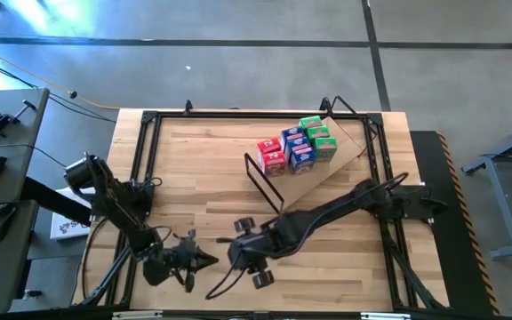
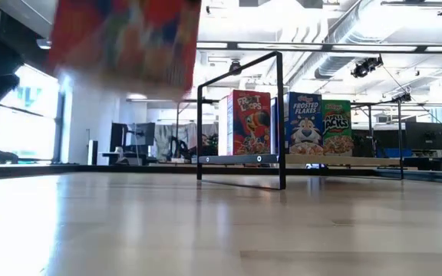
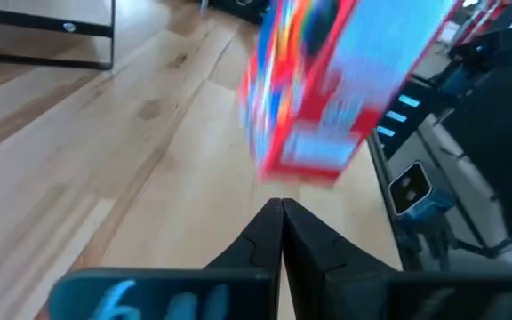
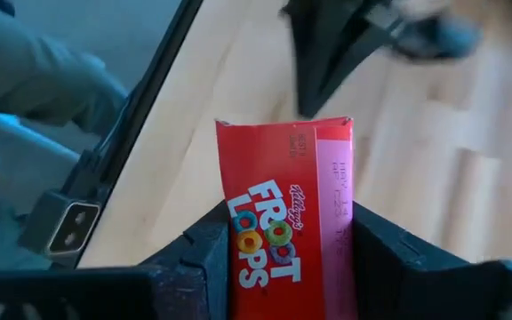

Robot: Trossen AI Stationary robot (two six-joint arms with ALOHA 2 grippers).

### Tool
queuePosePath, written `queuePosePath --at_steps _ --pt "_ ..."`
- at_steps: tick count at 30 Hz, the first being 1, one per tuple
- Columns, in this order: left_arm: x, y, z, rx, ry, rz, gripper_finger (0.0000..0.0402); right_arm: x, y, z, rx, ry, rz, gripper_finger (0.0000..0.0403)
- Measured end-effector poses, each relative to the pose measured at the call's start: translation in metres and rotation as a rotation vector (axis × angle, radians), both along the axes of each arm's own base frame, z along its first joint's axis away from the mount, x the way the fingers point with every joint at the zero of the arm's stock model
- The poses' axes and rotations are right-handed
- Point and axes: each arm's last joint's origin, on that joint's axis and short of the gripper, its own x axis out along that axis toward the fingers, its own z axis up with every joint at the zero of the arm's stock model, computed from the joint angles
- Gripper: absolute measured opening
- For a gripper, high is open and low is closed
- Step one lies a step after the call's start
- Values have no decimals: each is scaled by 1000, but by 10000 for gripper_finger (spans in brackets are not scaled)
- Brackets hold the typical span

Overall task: Stack cereal on shelf
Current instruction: Put the red cereal box on the shelf aligned with the other red cereal boxes

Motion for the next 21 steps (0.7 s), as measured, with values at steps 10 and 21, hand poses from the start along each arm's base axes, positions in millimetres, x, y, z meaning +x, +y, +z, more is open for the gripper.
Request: queuePosePath --at_steps 10,21 --pt "20 31 -3 -15 -36 -96 1 -75 -56 122 -84 -155 -62 148" --pt "45 55 -1 -39 -23 -180 0 -136 -149 166 -227 -62 -179 148"
